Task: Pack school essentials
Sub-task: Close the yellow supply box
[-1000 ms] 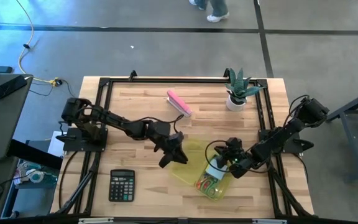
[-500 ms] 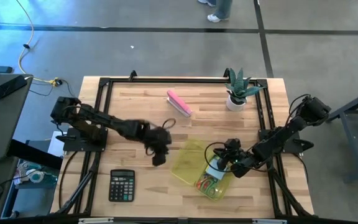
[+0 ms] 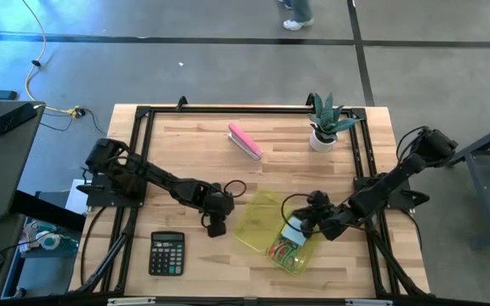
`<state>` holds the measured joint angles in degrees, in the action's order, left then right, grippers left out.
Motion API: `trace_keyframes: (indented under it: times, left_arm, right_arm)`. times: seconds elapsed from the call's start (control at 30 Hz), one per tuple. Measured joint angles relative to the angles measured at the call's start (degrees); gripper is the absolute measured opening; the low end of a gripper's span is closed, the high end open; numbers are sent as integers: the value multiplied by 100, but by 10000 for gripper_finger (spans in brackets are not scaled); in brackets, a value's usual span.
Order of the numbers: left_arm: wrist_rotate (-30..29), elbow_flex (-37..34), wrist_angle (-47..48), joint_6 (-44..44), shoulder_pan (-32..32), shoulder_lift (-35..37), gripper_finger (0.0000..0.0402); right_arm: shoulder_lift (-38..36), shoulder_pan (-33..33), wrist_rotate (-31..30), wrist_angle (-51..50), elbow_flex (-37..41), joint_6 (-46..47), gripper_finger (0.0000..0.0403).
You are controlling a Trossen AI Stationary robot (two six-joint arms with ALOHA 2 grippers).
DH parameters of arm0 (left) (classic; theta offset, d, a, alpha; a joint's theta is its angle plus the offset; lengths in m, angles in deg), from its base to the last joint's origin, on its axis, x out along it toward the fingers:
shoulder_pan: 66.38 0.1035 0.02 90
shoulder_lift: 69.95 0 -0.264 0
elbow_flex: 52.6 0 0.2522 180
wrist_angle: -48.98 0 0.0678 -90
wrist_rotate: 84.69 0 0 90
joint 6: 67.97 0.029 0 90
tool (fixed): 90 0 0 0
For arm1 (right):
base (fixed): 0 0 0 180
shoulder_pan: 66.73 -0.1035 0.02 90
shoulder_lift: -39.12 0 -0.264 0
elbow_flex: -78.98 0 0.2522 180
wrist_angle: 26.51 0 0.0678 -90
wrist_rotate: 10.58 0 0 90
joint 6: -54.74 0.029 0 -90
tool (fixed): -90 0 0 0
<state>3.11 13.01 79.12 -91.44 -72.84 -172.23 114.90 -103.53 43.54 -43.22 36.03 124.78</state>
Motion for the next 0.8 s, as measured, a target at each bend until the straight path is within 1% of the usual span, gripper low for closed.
trace_keyframes:
  times: [0.2,0.3,0.43,0.63,0.73,0.8]
  left_arm:
    - [-71,-15,-288,158,2,13,73]
    - [-149,-17,-435,225,36,-2,73]
    - [-220,-16,-577,311,149,-11,73]
    - [-51,-15,-744,373,281,-11,73]
    - [28,-15,-772,372,315,-11,73]
    - [28,-15,-799,371,317,-26,73]
  right_arm:
    - [-440,-346,297,-136,-92,-49,34]
    - [-455,-637,319,-265,-294,17,34]
    - [-397,-1065,322,-719,-723,197,34]
    - [-192,-1726,592,-1880,-1562,821,34]
    - [120,-2027,651,-2360,-1792,1270,34]
    - [407,-2160,848,-2541,-1851,1604,34]
